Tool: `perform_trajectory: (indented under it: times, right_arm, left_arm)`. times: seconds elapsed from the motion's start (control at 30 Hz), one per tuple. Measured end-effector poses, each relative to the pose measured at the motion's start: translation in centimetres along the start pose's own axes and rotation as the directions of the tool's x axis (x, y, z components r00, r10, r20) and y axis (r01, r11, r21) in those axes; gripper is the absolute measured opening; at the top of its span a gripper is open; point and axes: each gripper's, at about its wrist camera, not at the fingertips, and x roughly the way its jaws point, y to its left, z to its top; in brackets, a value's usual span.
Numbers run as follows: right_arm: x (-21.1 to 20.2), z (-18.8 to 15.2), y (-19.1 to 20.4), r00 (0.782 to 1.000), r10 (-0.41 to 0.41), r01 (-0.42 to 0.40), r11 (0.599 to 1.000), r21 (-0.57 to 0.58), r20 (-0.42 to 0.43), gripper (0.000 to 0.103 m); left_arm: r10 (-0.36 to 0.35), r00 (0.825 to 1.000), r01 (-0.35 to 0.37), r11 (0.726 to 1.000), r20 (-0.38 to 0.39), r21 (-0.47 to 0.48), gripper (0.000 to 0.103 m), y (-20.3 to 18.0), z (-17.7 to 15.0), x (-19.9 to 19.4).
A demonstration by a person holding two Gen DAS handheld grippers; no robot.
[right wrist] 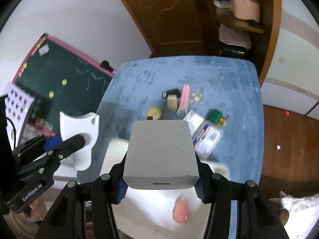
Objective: Organize rigid objects
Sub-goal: 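Carry the white stick and white charger into the tray and release both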
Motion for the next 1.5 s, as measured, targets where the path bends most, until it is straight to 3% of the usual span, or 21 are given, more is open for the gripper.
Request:
perform_trajectory:
  times: [0.2,0.43,0.73,1.1,1.17,1.23,1.33,1.5]
  right_arm:
    - [2.6,-6.0,1.4,0.997,-0.072,0.073,0.997,-0.019,0.007,0.054]
    - [7.0,-9.7,0.8,0.992,-0.124,0.123,0.992,-0.034,-0.021,0.054]
    - [11.1,-11.7,0.8,0.984,-0.155,0.151,0.987,-0.057,-0.085,0.054]
    - [14.1,-11.8,1.0,0.974,-0.172,0.162,0.984,-0.077,-0.148,0.054]
    - [14.4,-11.8,0.9,0.971,-0.175,0.165,0.984,-0.075,-0.165,0.055]
    - [14.3,-11.8,0.9,0.971,-0.175,0.165,0.984,-0.074,-0.162,0.057]
    - [13.7,-11.6,1.1,0.974,-0.185,0.176,0.981,-0.079,-0.131,0.066]
    - [12.1,-11.2,1.7,0.980,-0.182,0.175,0.980,-0.093,-0.078,0.066]
  left_arm:
    - [0.027,0.999,-0.024,0.997,-0.045,0.072,0.023,-0.8,-5.3,2.1]
    - [0.032,0.994,-0.027,0.998,-0.100,0.056,0.023,0.2,-9.4,5.5]
    - [0.028,0.984,-0.018,0.998,-0.176,0.058,0.023,0.5,-12.2,8.6]
    - [0.056,0.971,-0.037,0.996,-0.232,0.085,0.024,0.6,-12.9,11.0]
    - [0.049,0.969,-0.029,0.996,-0.244,0.084,0.033,0.7,-12.8,11.1]
    - [0.039,0.968,-0.021,0.997,-0.248,0.073,0.062,0.9,-12.6,11.0]
    - [0.033,0.972,-0.018,0.998,-0.233,0.068,0.068,1.0,-12.3,10.4]
    - [0.040,0.973,-0.025,0.997,-0.229,0.068,0.075,1.3,-11.8,9.7]
